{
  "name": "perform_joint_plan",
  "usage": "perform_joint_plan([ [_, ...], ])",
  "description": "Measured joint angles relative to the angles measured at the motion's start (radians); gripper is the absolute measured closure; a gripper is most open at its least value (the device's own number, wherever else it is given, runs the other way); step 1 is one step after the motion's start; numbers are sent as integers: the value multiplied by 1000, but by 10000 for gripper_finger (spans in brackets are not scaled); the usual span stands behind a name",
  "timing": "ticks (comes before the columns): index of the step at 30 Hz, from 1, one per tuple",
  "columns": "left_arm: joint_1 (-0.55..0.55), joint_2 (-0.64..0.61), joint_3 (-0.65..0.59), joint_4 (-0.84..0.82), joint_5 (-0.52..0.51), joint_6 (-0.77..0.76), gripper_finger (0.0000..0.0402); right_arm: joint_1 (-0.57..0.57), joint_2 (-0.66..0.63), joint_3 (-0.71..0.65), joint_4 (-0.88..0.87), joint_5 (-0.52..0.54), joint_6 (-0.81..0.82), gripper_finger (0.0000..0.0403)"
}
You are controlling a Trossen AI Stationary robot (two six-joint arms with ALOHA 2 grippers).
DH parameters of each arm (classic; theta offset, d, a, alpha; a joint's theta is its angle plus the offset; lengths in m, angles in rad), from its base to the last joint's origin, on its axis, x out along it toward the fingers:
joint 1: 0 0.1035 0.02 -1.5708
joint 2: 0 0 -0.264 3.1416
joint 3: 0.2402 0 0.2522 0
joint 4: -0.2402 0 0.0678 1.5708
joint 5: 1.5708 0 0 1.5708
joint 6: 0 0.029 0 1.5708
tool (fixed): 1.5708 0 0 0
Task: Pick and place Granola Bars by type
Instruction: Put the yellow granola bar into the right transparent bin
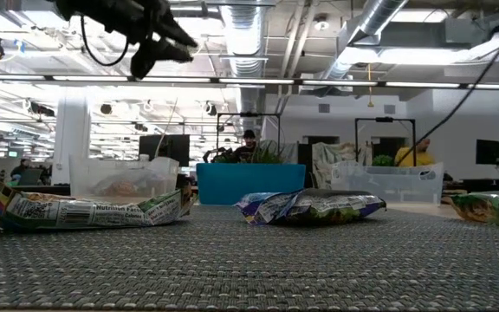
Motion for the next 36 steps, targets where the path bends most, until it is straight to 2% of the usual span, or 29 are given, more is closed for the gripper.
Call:
perform_joint_plan([
  [6,-105,0,0,63,0,2,278,0,-260,-451,366,-202,47,271],
  [9,-168,0,0,65,-9,-16,278,0,-346,-625,459,-240,178,271],
  [12,-246,0,0,62,-61,-53,281,0,-387,-731,431,-244,418,271],
  [19,-401,0,0,45,-239,-81,304,72,-372,-798,129,-255,994,271],
  [24,-443,0,0,3,-247,-129,317,212,-323,-800,-34,-254,1289,271],
  [30,-481,1,0,-22,-240,-145,319,415,-247,-800,-31,-285,1580,271],
  [36,-519,1,0,-36,-239,-105,319,541,-160,-799,38,-425,1808,262],
])
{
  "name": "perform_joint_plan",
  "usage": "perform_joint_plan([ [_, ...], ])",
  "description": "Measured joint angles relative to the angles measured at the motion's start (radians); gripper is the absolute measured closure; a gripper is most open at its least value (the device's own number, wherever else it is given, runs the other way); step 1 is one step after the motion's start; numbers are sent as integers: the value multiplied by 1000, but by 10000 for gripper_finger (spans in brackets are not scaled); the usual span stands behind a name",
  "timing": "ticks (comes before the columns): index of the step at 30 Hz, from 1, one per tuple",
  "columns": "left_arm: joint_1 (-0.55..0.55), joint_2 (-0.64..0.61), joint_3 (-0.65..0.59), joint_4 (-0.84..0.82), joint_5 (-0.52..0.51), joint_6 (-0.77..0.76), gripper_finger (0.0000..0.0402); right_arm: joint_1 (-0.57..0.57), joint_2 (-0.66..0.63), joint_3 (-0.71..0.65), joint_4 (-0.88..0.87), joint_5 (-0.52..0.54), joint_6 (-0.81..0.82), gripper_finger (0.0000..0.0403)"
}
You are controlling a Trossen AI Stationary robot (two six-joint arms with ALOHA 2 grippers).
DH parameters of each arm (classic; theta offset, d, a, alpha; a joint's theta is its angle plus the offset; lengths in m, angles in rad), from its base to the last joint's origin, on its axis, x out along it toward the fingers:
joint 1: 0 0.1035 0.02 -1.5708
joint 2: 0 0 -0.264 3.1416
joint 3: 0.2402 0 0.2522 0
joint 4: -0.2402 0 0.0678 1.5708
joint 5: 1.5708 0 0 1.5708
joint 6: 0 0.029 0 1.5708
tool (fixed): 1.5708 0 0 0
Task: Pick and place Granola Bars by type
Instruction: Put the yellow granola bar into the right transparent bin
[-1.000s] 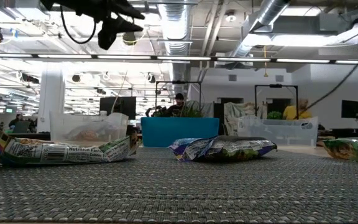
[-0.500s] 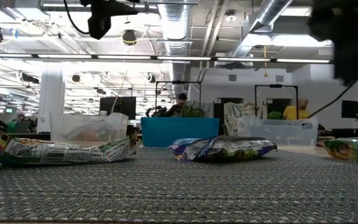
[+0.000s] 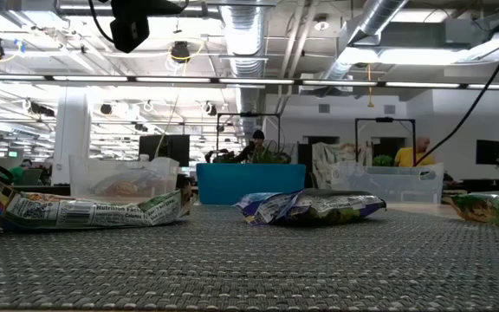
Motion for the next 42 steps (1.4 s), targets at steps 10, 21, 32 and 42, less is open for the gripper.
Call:
perform_joint_plan([
  [10,-28,0,0,-29,1,41,319,-37,150,1,267,-117,70,213],
  [21,-54,0,0,-38,27,44,319,-106,286,45,243,-224,71,195],
  [32,-60,0,0,-61,28,43,319,-103,381,54,290,-269,72,219],
  [42,-60,0,0,-66,73,76,319,-112,372,55,335,-197,42,374],
])
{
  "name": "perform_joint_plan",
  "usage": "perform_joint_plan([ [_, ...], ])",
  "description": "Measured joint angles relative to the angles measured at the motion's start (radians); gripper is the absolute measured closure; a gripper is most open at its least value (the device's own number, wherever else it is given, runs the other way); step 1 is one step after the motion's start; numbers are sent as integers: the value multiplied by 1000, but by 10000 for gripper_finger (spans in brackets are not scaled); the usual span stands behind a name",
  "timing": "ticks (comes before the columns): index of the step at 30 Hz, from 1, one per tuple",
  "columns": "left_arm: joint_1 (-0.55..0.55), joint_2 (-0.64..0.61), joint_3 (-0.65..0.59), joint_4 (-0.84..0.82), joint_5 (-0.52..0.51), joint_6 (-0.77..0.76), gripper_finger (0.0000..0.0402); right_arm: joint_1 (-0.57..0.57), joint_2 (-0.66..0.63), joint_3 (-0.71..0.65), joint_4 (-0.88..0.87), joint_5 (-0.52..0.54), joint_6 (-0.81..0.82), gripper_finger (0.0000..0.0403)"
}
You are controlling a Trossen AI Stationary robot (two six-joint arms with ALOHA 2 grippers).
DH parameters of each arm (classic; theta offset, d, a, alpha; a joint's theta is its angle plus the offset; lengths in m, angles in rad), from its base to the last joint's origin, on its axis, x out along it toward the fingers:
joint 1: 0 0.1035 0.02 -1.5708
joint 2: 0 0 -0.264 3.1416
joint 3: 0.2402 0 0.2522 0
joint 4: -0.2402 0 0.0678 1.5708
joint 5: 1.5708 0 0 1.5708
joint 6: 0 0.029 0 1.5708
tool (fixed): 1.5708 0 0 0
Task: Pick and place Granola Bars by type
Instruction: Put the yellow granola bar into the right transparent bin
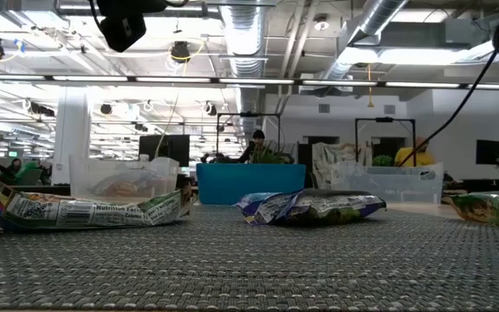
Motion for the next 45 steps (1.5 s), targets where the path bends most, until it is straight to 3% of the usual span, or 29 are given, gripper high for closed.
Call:
perform_joint_plan([
  [3,0,0,0,1,47,19,319,-5,-27,0,-11,41,-7,395],
  [9,0,0,0,6,48,20,319,-30,-121,0,-88,116,-33,381],
  [18,0,0,0,96,-154,54,319,-174,-372,0,-358,379,-158,394],
  [27,0,0,0,105,-528,22,319,-487,-565,0,-499,588,-460,390],
  [31,7,0,0,94,-644,-29,319,-660,-610,0,-501,639,-629,393],
  [38,43,0,0,22,-676,-127,319,-957,-635,0,-375,654,-1003,384],
  [42,56,0,0,6,-675,-149,319,-1100,-635,0,-245,589,-1224,380],
  [45,56,0,0,6,-676,-151,319,-1190,-635,0,-219,551,-1302,368],
])
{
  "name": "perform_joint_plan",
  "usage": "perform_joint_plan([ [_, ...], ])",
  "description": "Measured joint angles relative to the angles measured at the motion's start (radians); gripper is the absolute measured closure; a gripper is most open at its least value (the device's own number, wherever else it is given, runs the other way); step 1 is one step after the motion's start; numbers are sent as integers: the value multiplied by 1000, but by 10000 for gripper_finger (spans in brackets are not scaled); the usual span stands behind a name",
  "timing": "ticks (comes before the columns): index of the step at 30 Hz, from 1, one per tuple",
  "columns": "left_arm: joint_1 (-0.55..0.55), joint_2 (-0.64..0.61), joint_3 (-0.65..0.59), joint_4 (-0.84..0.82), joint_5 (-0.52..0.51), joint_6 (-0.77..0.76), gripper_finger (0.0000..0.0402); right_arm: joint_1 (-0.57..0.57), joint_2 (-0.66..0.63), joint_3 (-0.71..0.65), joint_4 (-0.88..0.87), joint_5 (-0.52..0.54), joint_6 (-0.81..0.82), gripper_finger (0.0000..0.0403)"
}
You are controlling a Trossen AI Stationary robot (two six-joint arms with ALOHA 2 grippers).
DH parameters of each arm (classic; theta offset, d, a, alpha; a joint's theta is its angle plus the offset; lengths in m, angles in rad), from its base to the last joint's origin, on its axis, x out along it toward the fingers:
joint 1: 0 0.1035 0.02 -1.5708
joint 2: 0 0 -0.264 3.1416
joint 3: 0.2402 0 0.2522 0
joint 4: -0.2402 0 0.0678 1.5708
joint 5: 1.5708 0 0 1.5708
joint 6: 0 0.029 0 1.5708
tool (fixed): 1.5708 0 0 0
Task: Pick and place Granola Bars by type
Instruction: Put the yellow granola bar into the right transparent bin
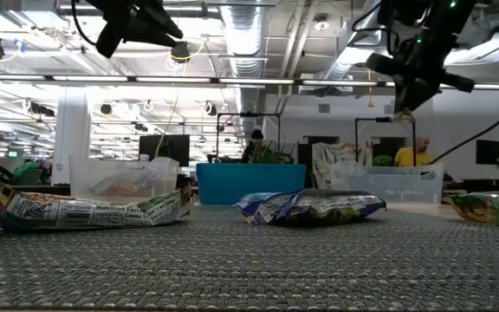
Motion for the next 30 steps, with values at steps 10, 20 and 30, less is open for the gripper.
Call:
perform_joint_plan([
  [10,0,0,0,-12,-6,-31,319,-140,0,0,58,-35,-171,283],
  [20,0,0,0,-14,108,15,319,-79,0,0,47,-207,-173,228],
  [30,0,0,0,-11,390,70,319,276,81,-1,-126,-211,172,231],
])
